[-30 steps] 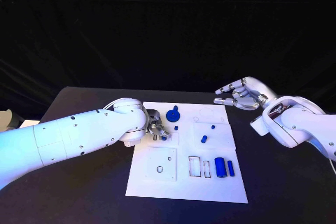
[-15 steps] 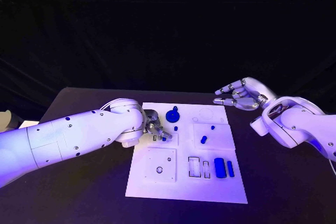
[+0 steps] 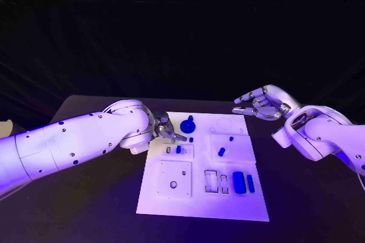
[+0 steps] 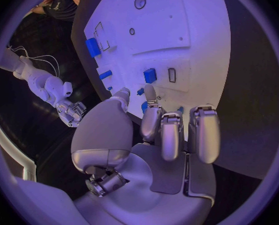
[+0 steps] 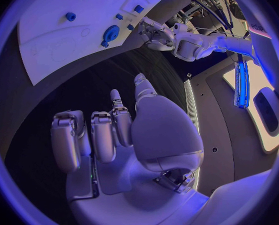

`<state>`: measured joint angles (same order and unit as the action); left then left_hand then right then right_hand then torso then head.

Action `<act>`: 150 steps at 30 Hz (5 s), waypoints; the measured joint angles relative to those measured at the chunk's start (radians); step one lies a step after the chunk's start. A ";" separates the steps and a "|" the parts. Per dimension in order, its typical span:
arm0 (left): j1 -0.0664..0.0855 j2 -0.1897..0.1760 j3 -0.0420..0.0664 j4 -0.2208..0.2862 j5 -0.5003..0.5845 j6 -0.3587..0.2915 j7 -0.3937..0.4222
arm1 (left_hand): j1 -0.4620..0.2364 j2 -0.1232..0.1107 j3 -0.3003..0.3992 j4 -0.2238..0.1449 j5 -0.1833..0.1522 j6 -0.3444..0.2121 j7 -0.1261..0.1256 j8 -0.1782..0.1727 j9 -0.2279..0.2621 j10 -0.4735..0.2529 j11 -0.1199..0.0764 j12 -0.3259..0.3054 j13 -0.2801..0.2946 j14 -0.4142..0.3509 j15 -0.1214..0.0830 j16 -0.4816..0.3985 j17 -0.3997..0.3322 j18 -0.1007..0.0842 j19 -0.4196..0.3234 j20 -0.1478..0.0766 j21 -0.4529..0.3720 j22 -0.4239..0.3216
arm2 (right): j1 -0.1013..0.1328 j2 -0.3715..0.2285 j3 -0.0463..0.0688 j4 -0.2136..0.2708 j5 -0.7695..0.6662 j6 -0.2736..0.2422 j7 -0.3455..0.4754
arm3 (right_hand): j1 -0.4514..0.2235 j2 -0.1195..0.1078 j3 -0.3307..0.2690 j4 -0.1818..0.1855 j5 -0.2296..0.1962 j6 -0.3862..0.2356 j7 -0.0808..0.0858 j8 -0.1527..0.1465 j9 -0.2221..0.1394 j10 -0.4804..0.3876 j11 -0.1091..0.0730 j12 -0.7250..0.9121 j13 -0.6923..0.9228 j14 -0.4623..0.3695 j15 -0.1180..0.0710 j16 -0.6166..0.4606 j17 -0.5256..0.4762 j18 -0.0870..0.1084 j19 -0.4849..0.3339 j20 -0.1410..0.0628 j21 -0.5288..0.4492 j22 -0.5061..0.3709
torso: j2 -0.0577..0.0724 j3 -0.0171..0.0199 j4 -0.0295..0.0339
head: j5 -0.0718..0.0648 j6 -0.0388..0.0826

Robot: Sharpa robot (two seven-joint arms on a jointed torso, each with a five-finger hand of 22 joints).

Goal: Assemble the parts on the task board

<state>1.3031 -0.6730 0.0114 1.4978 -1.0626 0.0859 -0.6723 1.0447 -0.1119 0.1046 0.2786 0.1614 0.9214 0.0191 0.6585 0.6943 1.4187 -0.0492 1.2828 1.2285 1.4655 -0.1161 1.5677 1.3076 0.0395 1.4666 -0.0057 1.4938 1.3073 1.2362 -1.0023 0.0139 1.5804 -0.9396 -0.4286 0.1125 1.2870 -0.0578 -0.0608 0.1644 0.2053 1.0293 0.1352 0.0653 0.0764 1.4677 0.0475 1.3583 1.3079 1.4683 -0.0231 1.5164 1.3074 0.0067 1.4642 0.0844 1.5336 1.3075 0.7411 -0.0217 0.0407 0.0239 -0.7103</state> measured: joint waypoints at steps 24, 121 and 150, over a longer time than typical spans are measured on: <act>0.088 0.145 -0.017 -0.357 0.031 0.195 0.011 | 0.089 0.051 -0.119 0.009 -0.062 -0.009 0.039 -0.106 -0.145 -0.048 0.038 -0.055 -0.063 -0.002 0.038 0.000 0.000 0.000 0.000 0.036 -0.023 0.001 | -0.002 0.012 -0.001 -0.016 0.002 0.000 0.000 | 0.000 0.000 0.000 0.000 0.004 0.000 0.000 0.000 0.000 0.000 0.000 0.000 0.000 0.000 0.000 0.000 0.000 0.000 0.000 0.000 0.000 0.000 | 0.002 -0.0024 0.0003 | 0.003 0.009; 0.073 0.107 -0.034 -0.271 0.055 0.142 0.070 | 0.244 -0.044 0.371 -0.123 0.099 0.003 0.037 -0.039 -0.120 -0.008 0.021 -0.043 -0.044 0.002 0.027 0.000 0.000 0.000 0.000 0.021 -0.010 0.000 | -0.003 0.018 -0.001 -0.024 0.005 0.007 0.002 | -0.004 0.004 -0.002 -0.003 0.007 0.000 0.000 0.000 0.000 0.000 0.000 0.000 0.000 0.000 0.000 0.000 0.001 0.000 0.000 0.000 0.000 0.001 | 0.000 0.0007 0.0009 | 0.016 -0.001; 0.010 -0.042 -0.059 -0.019 0.017 0.007 0.051 | 0.218 -0.073 0.398 -0.149 0.204 0.035 0.038 -0.052 -0.132 0.013 0.017 -0.025 -0.017 0.002 0.027 0.000 0.000 0.000 0.000 0.021 0.005 0.001 | -0.003 0.014 -0.002 -0.023 0.008 0.007 0.004 | -0.004 0.004 -0.002 -0.003 0.007 0.000 0.000 0.000 0.000 0.000 0.000 0.000 0.000 0.000 0.000 0.000 0.000 0.000 0.000 0.000 0.000 0.000 | 0.001 -0.0016 0.0009 | 0.026 -0.007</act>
<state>1.3129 -0.7150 -0.0474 1.4790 -1.0460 0.0931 -0.6211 1.2626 -0.1849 0.5024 0.1294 0.3658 0.9566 0.0571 0.6069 0.5623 1.4315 -0.0323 1.2580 1.2113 1.4677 -0.0892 1.5677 1.3074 0.0396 1.4666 0.0156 1.4987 1.3081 1.2331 -0.9888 0.0123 1.5574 -0.9318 -0.4221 0.1164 1.2830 -0.0538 -0.0632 0.1614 0.2127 1.0293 0.1352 0.0652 0.0763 1.4677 0.0475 1.3583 1.3080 1.4683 -0.0232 1.5164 1.3077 0.0067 1.4642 0.0844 1.5336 1.3077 0.7423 -0.0233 0.0416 0.0500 -0.7170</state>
